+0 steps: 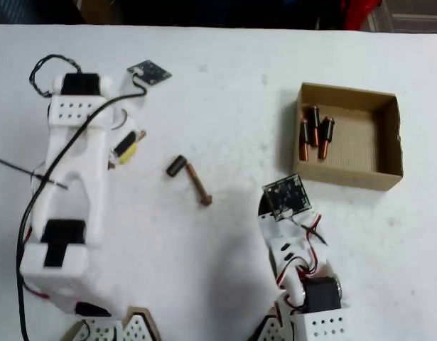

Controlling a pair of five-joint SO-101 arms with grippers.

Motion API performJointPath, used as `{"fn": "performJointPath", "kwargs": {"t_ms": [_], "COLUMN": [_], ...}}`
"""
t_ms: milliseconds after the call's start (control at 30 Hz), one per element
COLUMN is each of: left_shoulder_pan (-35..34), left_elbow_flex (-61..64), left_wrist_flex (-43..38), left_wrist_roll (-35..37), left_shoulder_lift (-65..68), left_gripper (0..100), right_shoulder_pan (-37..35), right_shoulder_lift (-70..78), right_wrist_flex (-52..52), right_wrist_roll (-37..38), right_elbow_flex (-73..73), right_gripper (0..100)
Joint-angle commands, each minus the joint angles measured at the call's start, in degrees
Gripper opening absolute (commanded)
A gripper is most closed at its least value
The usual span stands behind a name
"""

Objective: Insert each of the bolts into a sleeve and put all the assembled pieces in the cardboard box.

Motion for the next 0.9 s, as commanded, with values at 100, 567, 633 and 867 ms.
{"fn": "performJointPath", "kwargs": {"t_ms": [100,567,633,867], "left_shoulder_pan": [1.1,-0.5,-0.6,-0.6], "left_elbow_flex": [18.0,38.0,40.3,47.9], "left_wrist_flex": [-9.6,-30.9,-33.4,-41.9], "left_wrist_roll": [-12.1,-30.5,-31.7,-36.0], "left_shoulder_lift": [-14.5,-16.7,-16.7,-16.7], "left_gripper": [2,2,2,2], "right_shoulder_pan": [0.7,0.6,0.6,0.6], "right_shoulder_lift": [-0.6,-0.6,-0.6,-0.6], "right_wrist_flex": [-1.5,-1.3,-1.3,-1.3], "right_wrist_roll": [-0.1,-0.1,-0.1,-0.1], "right_elbow_flex": [-0.4,-0.4,-0.4,-0.4], "right_gripper": [1.6,1.6,1.6,1.6]}}
